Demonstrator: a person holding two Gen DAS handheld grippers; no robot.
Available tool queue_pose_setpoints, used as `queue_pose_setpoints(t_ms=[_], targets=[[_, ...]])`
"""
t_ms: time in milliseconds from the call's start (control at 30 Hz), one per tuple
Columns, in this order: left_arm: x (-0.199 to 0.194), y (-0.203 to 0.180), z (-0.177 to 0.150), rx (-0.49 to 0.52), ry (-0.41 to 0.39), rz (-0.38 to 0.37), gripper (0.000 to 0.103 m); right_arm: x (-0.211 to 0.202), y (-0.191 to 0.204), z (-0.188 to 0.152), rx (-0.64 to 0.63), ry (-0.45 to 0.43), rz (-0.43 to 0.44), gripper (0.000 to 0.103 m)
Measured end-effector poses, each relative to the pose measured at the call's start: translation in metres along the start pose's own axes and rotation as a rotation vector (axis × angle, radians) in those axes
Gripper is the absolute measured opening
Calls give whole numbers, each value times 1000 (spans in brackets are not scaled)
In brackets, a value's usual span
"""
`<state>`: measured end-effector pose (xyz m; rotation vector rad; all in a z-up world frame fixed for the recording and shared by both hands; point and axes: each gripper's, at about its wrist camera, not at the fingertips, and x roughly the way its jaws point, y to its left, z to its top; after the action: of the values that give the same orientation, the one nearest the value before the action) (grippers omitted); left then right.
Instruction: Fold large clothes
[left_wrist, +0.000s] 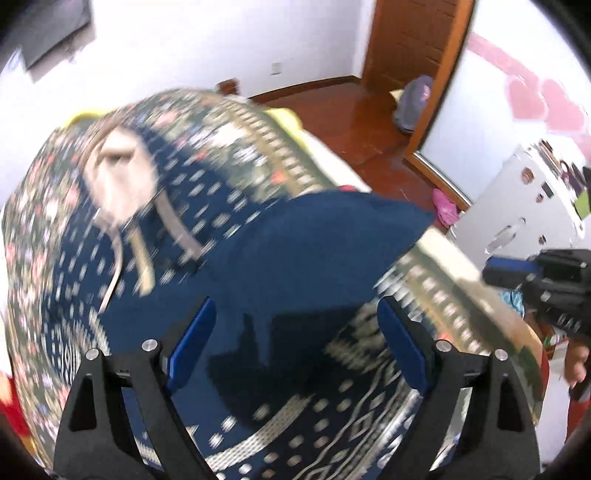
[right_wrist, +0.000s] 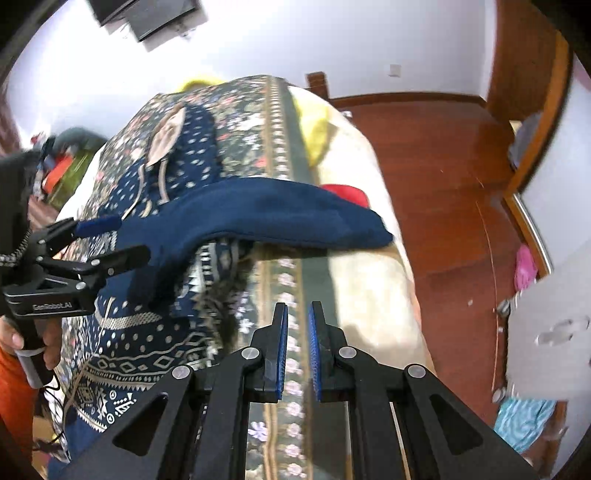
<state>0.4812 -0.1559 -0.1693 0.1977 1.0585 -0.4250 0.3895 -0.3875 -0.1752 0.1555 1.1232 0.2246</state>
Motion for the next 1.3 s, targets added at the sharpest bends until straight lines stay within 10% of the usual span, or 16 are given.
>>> queue_pose_setpoints(t_ms=[233, 367, 467, 633, 1033, 1300], targets=[[60, -79, 33, 181, 93, -22, 90, 5, -24, -14, 76, 26, 8, 8], [92, -110, 31, 337, 97, 132, 90, 6, -34, -18, 104, 35, -3, 7], [104, -118, 28, 391, 69, 223, 70, 5, -37, -19, 108, 34, -6, 8], [99, -109, 34, 372, -1, 295, 13, 12, -39, -17, 117, 48, -6, 8], [-5, -21, 38, 58, -126, 22, 5, 34, 17, 7, 17, 55, 56, 8], [-62, 44, 13, -55, -212, 34, 5, 37, 84, 32, -79, -2, 126, 8]])
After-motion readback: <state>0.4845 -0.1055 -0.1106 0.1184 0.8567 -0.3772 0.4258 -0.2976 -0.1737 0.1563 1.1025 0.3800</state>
